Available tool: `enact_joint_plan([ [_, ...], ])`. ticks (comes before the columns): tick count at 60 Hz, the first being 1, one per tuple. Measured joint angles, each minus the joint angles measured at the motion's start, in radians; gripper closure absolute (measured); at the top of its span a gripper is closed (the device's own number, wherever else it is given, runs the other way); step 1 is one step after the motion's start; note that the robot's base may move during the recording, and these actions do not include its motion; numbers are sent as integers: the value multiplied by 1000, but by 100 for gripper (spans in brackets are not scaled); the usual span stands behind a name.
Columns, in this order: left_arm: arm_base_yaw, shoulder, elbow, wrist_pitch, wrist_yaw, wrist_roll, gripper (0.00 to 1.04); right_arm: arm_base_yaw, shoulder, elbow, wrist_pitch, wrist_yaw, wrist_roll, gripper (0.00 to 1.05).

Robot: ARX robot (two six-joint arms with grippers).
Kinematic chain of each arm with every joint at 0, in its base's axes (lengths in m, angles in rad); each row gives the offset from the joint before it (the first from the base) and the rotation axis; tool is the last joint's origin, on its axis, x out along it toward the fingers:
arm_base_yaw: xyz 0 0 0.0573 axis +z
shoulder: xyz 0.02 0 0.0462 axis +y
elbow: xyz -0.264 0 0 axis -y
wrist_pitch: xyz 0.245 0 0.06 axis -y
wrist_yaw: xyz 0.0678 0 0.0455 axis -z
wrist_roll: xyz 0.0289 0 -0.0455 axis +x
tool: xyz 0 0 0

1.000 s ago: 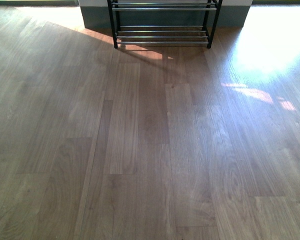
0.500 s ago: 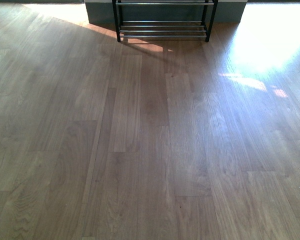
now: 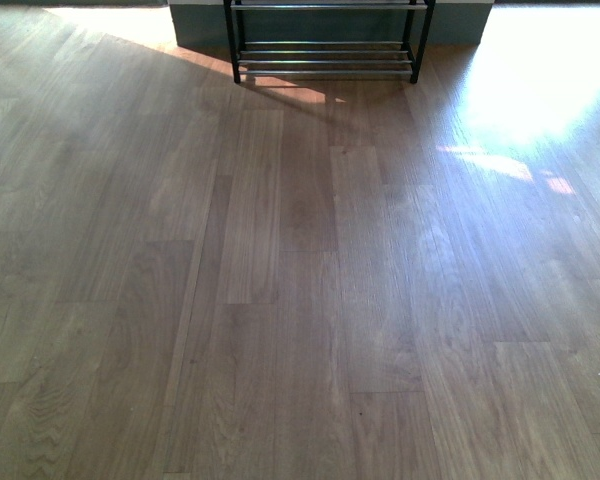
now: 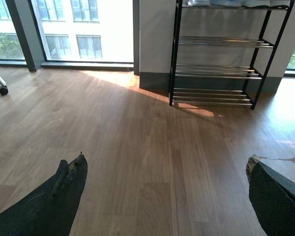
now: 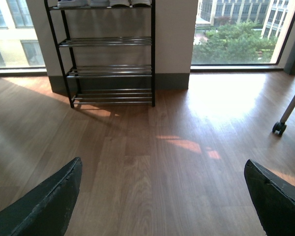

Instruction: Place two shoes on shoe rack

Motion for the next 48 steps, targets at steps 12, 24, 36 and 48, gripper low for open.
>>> enact_joint_plan([
  [12, 0, 0, 0, 0, 0, 0, 9, 0, 0, 0, 0, 0, 0, 9],
  [24, 0, 0, 0, 0, 0, 0, 9, 0, 0, 0, 0, 0, 0, 9],
  [36, 0, 0, 0, 0, 0, 0, 9, 0, 0, 0, 0, 0, 0, 9],
  [48, 0, 0, 0, 0, 0, 0, 9, 0, 0, 0, 0, 0, 0, 9],
])
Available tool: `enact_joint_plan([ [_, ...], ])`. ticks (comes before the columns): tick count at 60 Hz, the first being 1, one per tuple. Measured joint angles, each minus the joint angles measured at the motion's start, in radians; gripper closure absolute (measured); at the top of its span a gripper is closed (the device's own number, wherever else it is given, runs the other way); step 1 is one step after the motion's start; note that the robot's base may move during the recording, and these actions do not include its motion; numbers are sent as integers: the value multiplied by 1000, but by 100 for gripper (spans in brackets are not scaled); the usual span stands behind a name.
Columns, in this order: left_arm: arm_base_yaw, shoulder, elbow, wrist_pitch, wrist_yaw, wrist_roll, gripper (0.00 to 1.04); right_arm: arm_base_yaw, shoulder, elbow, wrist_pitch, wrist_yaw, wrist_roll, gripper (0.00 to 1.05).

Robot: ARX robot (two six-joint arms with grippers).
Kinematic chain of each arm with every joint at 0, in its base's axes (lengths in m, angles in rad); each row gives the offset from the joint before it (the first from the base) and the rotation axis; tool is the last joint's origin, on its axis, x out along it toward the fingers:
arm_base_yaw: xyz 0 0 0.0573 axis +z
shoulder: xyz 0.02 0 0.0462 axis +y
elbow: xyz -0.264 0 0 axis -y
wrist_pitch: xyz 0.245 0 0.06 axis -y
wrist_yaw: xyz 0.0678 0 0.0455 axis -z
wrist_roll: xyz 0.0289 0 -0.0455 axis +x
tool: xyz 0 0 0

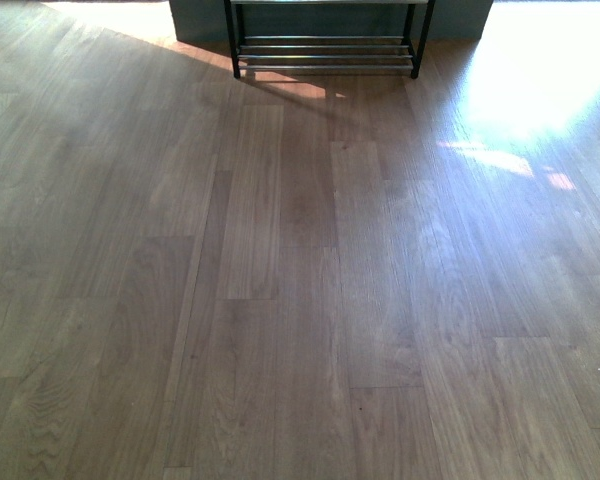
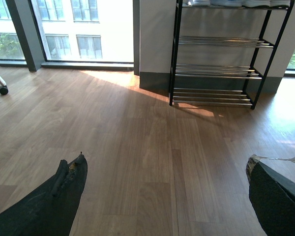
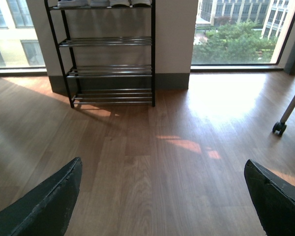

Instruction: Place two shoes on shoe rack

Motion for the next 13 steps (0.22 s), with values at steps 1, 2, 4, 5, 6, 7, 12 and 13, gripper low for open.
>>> enact_joint_plan([
  [1, 0, 0, 0, 0, 0, 0, 9, 0, 0, 0, 0, 0, 0, 9],
  [2, 0, 0, 0, 0, 0, 0, 9, 0, 0, 0, 0, 0, 0, 9],
  [4, 0, 0, 0, 0, 0, 0, 9, 0, 0, 0, 0, 0, 0, 9],
  [5, 0, 0, 0, 0, 0, 0, 9, 0, 0, 0, 0, 0, 0, 9],
  [6, 0, 0, 0, 0, 0, 0, 9, 0, 0, 0, 0, 0, 0, 9],
  [7, 0, 0, 0, 0, 0, 0, 9, 0, 0, 0, 0, 0, 0, 9],
  [12, 0, 0, 0, 0, 0, 0, 9, 0, 0, 0, 0, 0, 0, 9],
  [13, 0, 0, 0, 0, 0, 0, 9, 0, 0, 0, 0, 0, 0, 9],
])
